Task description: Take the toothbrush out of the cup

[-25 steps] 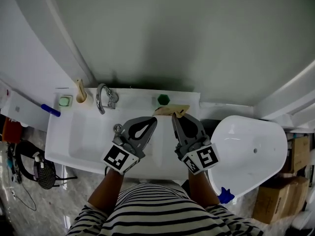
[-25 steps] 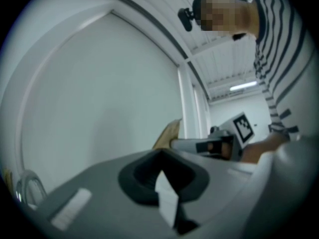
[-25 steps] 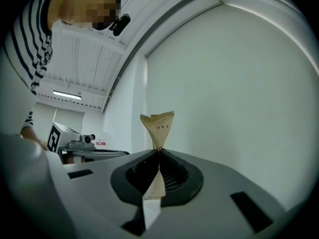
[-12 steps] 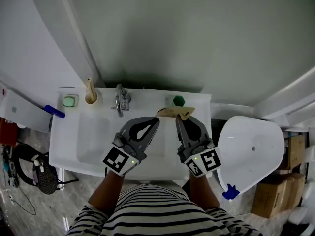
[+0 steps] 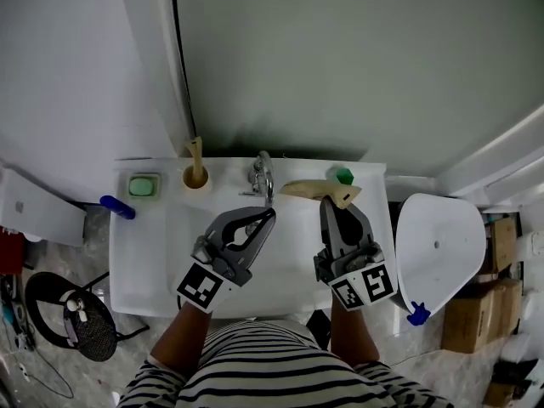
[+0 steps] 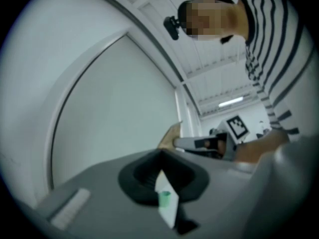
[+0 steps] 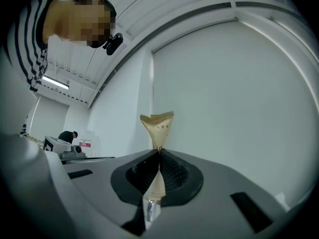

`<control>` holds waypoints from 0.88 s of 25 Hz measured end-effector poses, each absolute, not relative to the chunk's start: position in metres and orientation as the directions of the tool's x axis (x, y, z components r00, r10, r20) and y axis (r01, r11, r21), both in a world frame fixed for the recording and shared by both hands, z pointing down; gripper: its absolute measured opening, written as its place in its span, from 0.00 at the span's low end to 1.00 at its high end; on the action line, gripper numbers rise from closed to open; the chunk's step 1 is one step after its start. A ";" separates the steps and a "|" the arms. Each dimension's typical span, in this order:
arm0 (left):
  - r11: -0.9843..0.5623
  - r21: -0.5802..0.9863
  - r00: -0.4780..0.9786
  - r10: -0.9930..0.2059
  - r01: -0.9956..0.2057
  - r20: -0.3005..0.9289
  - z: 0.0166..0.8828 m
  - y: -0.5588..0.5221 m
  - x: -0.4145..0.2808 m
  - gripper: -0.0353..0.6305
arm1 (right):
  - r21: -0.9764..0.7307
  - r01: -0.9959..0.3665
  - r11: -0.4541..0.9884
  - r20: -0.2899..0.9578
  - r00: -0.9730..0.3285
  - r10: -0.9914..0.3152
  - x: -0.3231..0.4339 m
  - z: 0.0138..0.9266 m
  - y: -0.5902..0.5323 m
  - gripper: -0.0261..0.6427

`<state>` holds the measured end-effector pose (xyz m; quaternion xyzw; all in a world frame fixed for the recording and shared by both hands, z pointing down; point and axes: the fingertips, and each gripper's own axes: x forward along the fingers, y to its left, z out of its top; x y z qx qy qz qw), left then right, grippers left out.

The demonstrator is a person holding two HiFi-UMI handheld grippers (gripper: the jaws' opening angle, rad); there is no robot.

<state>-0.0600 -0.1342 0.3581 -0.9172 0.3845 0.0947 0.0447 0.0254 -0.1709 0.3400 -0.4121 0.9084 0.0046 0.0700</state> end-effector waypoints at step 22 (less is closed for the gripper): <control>-0.717 0.022 0.703 -0.689 -0.697 -0.177 0.386 -0.088 -0.179 0.06 | -0.021 -0.740 0.672 -0.036 -0.672 -0.740 -0.114 0.374 -0.104 0.06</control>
